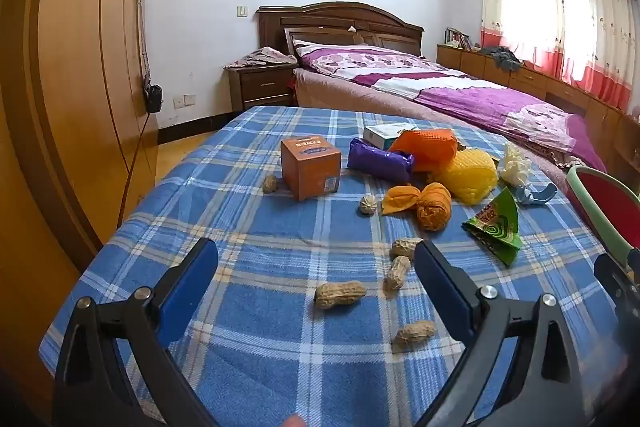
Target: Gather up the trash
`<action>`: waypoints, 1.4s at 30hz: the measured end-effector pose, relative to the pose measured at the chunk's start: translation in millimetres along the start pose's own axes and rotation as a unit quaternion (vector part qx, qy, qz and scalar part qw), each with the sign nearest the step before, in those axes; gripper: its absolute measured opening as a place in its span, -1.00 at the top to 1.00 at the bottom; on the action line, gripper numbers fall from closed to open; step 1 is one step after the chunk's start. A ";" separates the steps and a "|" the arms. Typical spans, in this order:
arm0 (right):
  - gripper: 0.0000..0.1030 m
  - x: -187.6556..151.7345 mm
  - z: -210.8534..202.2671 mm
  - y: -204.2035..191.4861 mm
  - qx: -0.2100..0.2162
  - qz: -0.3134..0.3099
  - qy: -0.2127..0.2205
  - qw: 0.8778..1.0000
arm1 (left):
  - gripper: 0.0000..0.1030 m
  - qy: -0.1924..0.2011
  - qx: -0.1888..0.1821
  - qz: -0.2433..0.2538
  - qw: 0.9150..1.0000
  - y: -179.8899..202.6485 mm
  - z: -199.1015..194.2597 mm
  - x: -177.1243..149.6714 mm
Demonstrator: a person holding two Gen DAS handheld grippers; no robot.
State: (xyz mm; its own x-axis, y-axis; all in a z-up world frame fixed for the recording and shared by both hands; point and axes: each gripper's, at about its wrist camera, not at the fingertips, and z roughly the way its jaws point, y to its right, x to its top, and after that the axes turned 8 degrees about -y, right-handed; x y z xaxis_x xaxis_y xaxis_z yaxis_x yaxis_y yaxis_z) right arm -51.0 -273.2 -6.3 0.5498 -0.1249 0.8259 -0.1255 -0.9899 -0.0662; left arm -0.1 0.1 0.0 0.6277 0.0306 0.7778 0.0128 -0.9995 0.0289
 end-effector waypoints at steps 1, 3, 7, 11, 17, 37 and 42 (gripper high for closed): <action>-1.00 0.0 -0.2 0.3 0.003 0.004 0.001 1.000 | -0.90 0.001 -0.002 -0.002 1.000 -0.2 0.0 -0.1; -1.00 -0.1 -0.6 0.5 0.004 0.005 0.002 1.000 | -0.90 0.000 -0.002 -0.002 1.000 -0.2 0.1 0.0; -1.00 0.0 -1.0 0.4 0.002 0.004 0.001 1.000 | -0.90 0.001 -0.003 -0.001 1.000 -1.1 -0.5 -0.3; -1.00 0.0 -1.4 0.3 0.002 0.003 0.001 1.000 | -0.90 0.002 -0.003 -0.001 1.000 0.8 0.3 -0.7; -1.00 0.0 -1.5 0.2 0.002 0.003 0.001 1.000 | -0.90 0.001 -0.001 0.001 1.000 0.2 -2.4 -0.6; -1.00 -0.1 -1.6 -3.4 -0.001 -0.001 0.001 1.000 | -0.90 -0.001 -0.001 0.001 1.000 0.3 -1.9 -1.8; -1.00 -0.3 -0.4 -3.4 -0.002 -0.003 0.001 1.000 | -0.90 -0.001 -0.002 0.000 1.000 2.1 -0.8 0.0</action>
State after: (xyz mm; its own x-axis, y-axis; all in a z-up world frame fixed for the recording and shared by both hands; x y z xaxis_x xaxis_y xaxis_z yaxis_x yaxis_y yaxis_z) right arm -51.1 -269.8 -6.0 0.5482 -0.1193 0.8278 -0.1259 -0.9903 -0.0593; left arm -0.7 -2.0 0.6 0.6289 0.0298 0.7769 0.0097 -0.9995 0.0305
